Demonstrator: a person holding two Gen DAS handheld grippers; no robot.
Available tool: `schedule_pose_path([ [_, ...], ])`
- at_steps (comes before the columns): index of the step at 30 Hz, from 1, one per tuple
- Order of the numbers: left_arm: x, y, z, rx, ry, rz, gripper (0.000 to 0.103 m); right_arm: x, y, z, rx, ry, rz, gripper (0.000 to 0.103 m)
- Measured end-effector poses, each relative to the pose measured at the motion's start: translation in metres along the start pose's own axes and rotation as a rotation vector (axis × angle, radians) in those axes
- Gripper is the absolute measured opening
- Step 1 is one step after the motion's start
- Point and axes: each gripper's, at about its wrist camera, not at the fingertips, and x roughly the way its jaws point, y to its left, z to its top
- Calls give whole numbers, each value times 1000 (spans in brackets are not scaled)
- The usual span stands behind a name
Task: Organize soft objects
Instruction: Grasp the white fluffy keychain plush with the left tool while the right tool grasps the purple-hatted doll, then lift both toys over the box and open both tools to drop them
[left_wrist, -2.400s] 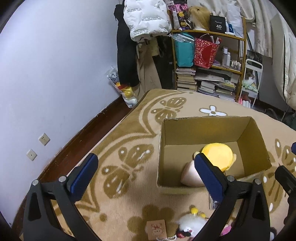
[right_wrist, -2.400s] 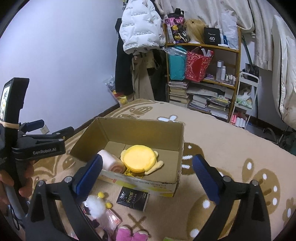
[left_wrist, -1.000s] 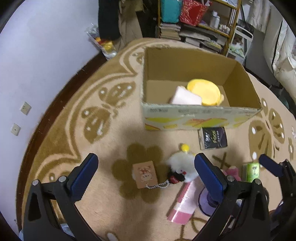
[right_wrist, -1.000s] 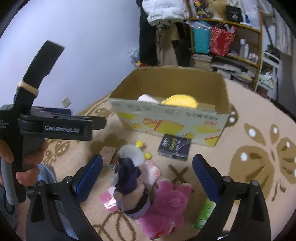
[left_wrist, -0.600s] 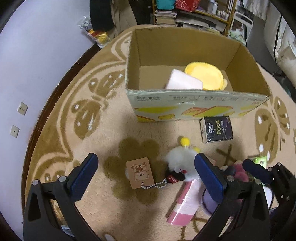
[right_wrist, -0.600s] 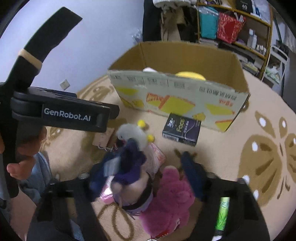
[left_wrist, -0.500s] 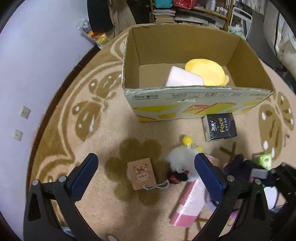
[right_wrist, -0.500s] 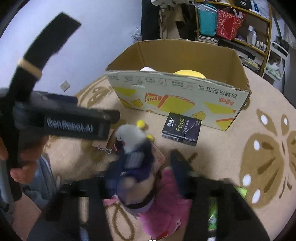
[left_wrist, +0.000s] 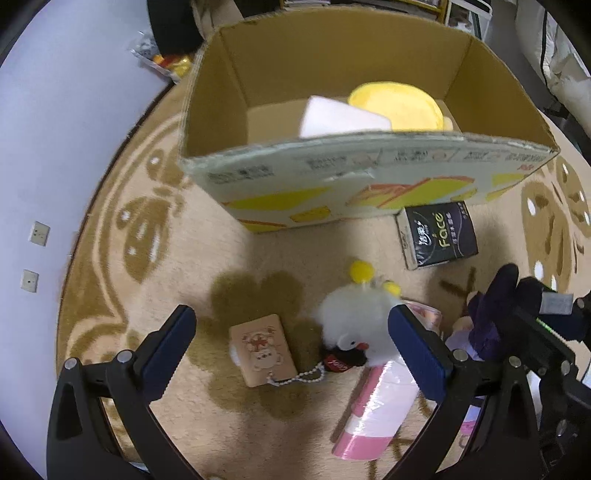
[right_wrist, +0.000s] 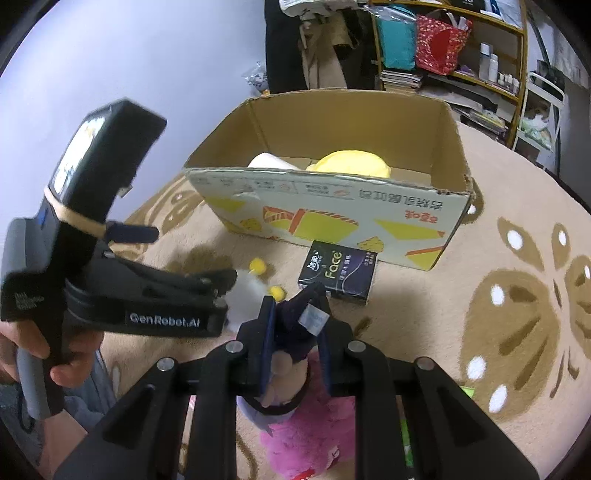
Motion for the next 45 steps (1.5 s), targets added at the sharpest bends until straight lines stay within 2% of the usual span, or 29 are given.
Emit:
schedule_pose_path([
  [3, 10, -5, 1, 17, 29, -26, 102, 0, -3, 2, 11, -1, 2, 22],
  [9, 28, -11, 3, 36, 63, -22, 95, 3, -5, 5, 10, 6, 8, 22],
  [13, 38, -6, 5, 12, 75, -26, 94, 4, -2, 5, -7, 11, -11, 22],
  [15, 43, -5, 5, 11, 85, -29, 86, 6, -2, 5, -1, 10, -13, 22],
  [17, 50, -8, 4, 11, 111, -72, 71, 6, -3, 5, 11, 10, -9, 22],
  [19, 50, -11, 4, 21, 94, -103, 57, 6, -4, 5, 15, 11, -5, 22],
  [20, 49, -14, 5, 39, 86, -102, 47, 6, -5, 5, 17, 12, -6, 22],
  [25, 42, -24, 3, 98, 43, -77, 25, 4, -2, 5, 15, 4, -9, 21],
  [30, 27, -16, 1, 50, 17, -81, 20, -1, -6, 4, 29, -12, -15, 21],
  [35, 8, -1, -7, 20, -21, -68, 4, -13, -2, 8, 26, -50, -29, 21],
  [38, -5, -5, -12, 6, -28, -92, 3, -21, 1, 9, 18, -79, -43, 20],
  [45, -14, -8, -18, -1, -52, -66, 3, -35, -3, 11, 23, -134, -72, 20],
])
